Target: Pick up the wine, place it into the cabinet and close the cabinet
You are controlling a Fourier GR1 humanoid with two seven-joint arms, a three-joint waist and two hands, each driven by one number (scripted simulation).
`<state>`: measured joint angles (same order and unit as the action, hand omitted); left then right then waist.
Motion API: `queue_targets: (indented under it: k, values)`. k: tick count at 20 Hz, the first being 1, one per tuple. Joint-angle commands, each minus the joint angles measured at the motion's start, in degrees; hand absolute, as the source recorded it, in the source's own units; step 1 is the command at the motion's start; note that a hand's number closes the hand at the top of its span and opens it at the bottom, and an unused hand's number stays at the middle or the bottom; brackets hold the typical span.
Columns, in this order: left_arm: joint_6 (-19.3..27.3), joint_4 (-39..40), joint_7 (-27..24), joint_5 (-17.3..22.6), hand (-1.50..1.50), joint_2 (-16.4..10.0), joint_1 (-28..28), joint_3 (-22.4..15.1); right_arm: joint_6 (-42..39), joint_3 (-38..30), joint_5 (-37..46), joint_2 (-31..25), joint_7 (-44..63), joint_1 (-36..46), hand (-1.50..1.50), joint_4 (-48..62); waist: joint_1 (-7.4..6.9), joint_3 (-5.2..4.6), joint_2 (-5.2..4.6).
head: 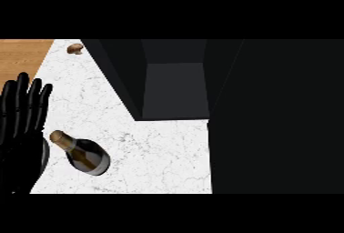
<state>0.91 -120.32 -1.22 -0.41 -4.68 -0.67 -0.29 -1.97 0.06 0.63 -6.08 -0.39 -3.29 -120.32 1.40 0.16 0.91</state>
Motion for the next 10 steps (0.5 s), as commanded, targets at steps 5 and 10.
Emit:
queue_targets:
  k: [5,10]
  values:
    - [19.87,4.99,5.04,-19.41,-1.50,0.49,1.67,12.97,0.48,-0.62,-0.80,0.81,-1.53,-3.35,-1.50,-5.77,-0.72,0.03,-0.86]
    - [38.37,7.76,14.45,-13.17,-1.50,4.58,7.31,9.67,-7.36,6.38,-8.34,-0.59,5.58,-6.74,-1.50,-5.85,0.07,-0.13,-1.00]
